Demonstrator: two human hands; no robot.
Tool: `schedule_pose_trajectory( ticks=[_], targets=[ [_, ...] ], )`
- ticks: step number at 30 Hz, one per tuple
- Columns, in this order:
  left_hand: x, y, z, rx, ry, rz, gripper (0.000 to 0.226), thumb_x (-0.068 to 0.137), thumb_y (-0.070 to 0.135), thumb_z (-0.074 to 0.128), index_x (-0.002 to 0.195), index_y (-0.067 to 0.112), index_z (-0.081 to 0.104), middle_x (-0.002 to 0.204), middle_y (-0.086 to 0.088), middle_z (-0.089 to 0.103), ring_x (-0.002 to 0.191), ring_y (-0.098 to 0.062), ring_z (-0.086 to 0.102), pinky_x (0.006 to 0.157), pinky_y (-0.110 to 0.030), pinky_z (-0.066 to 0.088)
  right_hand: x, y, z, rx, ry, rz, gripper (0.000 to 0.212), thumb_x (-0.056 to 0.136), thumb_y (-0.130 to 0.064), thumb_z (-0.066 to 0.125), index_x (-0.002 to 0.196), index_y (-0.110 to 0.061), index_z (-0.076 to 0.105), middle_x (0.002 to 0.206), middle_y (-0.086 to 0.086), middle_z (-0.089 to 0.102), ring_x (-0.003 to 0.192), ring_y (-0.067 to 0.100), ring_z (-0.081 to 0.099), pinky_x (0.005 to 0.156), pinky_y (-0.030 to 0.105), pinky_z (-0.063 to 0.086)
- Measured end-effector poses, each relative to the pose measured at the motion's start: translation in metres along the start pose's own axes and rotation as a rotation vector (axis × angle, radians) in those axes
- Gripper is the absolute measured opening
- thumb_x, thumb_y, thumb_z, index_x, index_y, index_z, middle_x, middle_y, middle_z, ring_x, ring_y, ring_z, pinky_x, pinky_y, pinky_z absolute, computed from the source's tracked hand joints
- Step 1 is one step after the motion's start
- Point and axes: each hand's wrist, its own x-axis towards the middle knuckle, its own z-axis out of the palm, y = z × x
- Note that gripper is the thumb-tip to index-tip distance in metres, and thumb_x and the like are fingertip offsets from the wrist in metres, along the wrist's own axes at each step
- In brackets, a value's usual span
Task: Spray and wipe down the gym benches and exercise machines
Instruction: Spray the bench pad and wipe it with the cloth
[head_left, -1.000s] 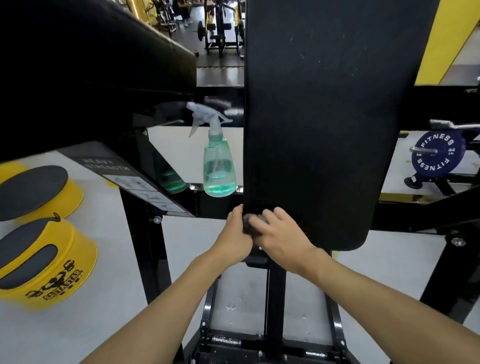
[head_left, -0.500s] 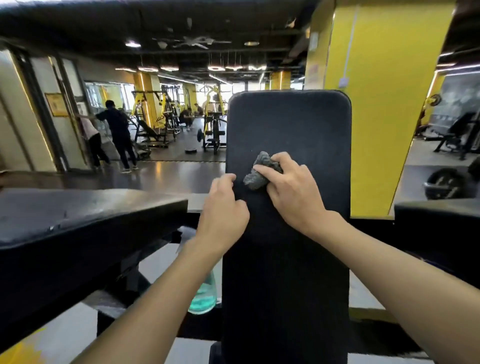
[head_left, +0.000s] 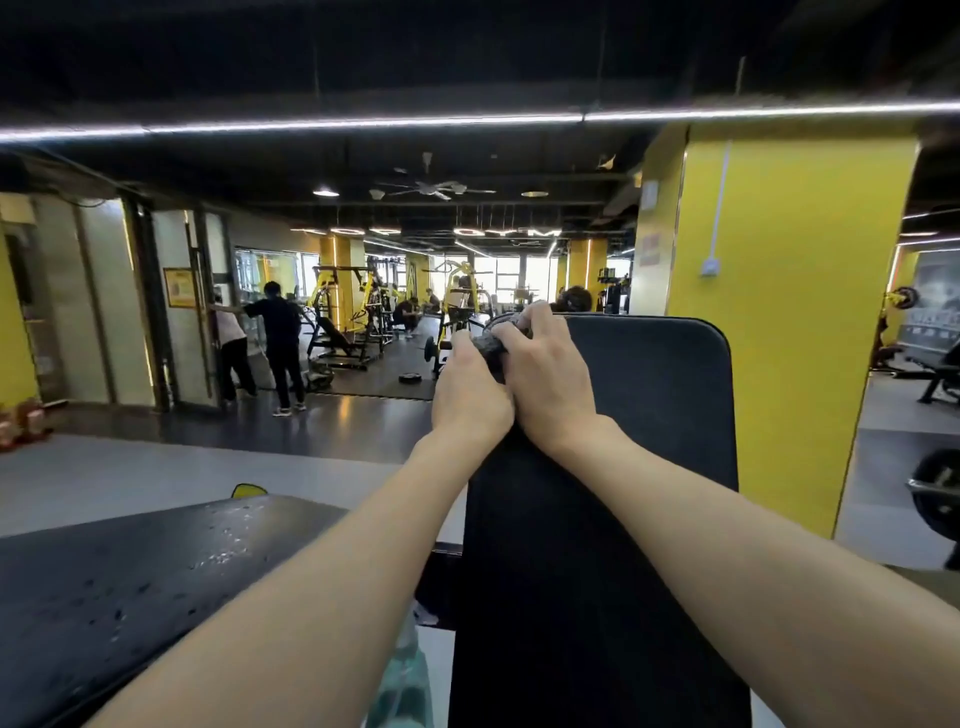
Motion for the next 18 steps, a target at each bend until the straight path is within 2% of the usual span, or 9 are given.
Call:
schedule_pose_trajectory(
  ticks=[2,5,8,11,14,16,18],
  targets=[
    [0.006,-0.002,0.000,-0.008,0.032,-0.022,0.043,0.093,0.000,0.049,0.134,0.009,0.040,0.114,-0.008,0.058,0.096,-0.023,0.049,0.081,-0.035,0.040,0.005,0.003,0.007,-0.063,0.016,-0.081,0.017,0.078,-0.005,0.072,0.093,-0.012,0.073,0.094,0.010,0.057,0.080,0.029,0.053,0.066,0.036,0.046],
    [0.010,-0.003,0.007,-0.044,0.065,-0.052,0.029,0.095,0.003,0.048,0.123,0.010,0.044,0.121,-0.011,0.056,0.103,-0.028,0.054,0.085,-0.037,0.044,0.007,0.009,0.006,-0.203,0.017,-0.200,0.009,0.081,-0.019,0.066,0.087,-0.020,0.072,0.091,0.004,0.056,0.084,0.028,0.052,0.073,0.039,0.037],
    [0.014,0.003,0.017,-0.033,0.046,-0.040,0.048,0.096,0.008,0.049,0.142,0.008,0.035,0.138,-0.014,0.044,0.123,-0.034,0.049,0.101,-0.048,0.044,0.005,0.027,-0.005,-0.256,0.053,-0.223,0.013,0.079,-0.013,0.069,0.091,-0.017,0.073,0.090,0.006,0.057,0.085,0.030,0.052,0.072,0.039,0.039],
    [0.016,0.012,0.025,-0.011,-0.002,-0.044,0.066,0.096,0.010,0.052,0.154,0.014,0.022,0.150,-0.011,0.032,0.131,-0.034,0.044,0.107,-0.053,0.040,-0.001,0.049,-0.014,-0.252,0.099,-0.134,0.022,0.077,-0.002,0.072,0.097,-0.011,0.075,0.089,0.012,0.058,0.075,0.032,0.054,0.066,0.038,0.043],
    [0.021,0.006,0.024,0.025,-0.023,-0.024,0.063,0.092,0.008,0.058,0.148,0.014,0.030,0.144,-0.010,0.037,0.126,-0.033,0.048,0.104,-0.051,0.043,0.002,0.035,-0.007,-0.175,0.094,-0.050,0.017,0.075,0.002,0.074,0.088,-0.007,0.074,0.085,0.012,0.056,0.065,0.028,0.053,0.057,0.032,0.038],
    [0.023,-0.003,0.018,-0.034,-0.025,-0.019,0.047,0.090,0.009,0.058,0.133,0.019,0.043,0.130,-0.007,0.050,0.115,-0.031,0.055,0.098,-0.049,0.048,0.008,0.018,0.005,-0.086,0.068,-0.067,0.015,0.074,0.004,0.075,0.085,-0.007,0.073,0.080,0.010,0.053,0.062,0.025,0.051,0.055,0.029,0.035],
    [0.026,-0.012,0.013,-0.081,-0.050,-0.070,0.034,0.090,0.013,0.058,0.121,0.020,0.046,0.114,-0.005,0.060,0.104,-0.029,0.060,0.089,-0.043,0.052,0.013,0.009,0.016,-0.042,0.055,-0.107,0.016,0.072,0.003,0.076,0.084,-0.007,0.073,0.077,0.008,0.051,0.063,0.024,0.050,0.057,0.028,0.034]
  ],
)
